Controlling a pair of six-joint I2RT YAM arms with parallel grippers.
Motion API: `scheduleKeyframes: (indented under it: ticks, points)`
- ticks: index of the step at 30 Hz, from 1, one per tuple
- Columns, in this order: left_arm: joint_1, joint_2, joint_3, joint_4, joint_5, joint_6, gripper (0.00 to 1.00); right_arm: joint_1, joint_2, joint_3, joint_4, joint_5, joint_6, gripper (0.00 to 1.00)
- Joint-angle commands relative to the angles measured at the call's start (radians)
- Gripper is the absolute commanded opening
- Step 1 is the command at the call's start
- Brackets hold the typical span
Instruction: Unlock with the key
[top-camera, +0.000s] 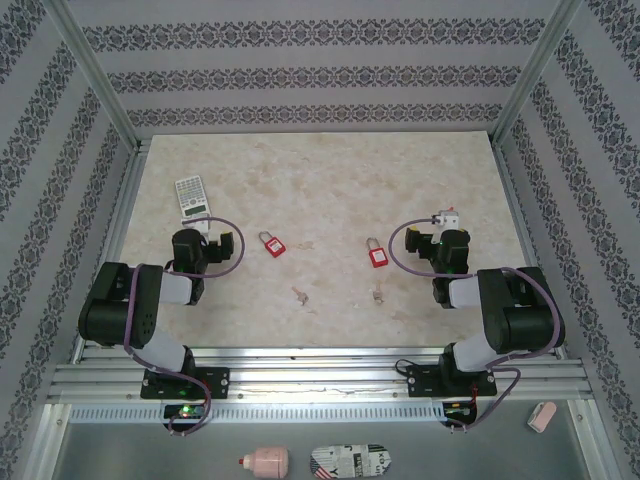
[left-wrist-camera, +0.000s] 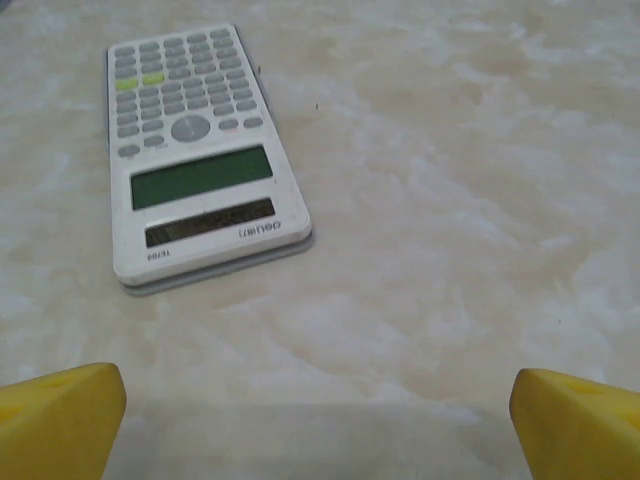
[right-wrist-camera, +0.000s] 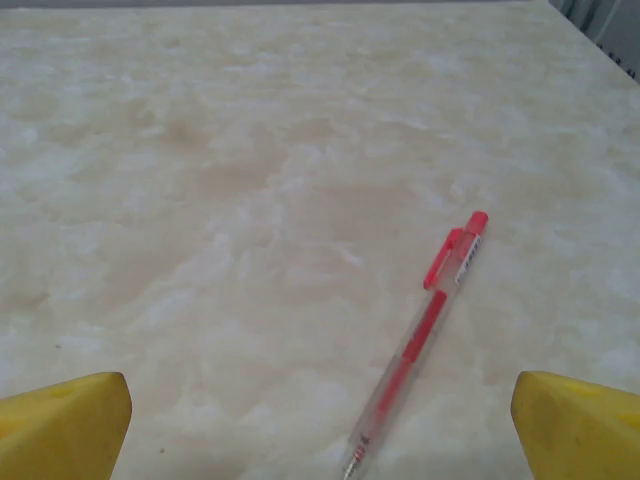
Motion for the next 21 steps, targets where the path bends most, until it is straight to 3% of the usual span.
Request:
scheduleKeyframes:
  ticks: [1,21]
  points:
    - [0.008,0.022,0.027,0.135,-0.013,0.032,0.99,0.013,0.02,0.025,0.134,-0.033,-0.041,0.98]
    - [0.008,0.022,0.028,0.136,-0.013,0.032,0.99,0.013,0.021,0.038,0.093,-0.021,-0.037,0.98]
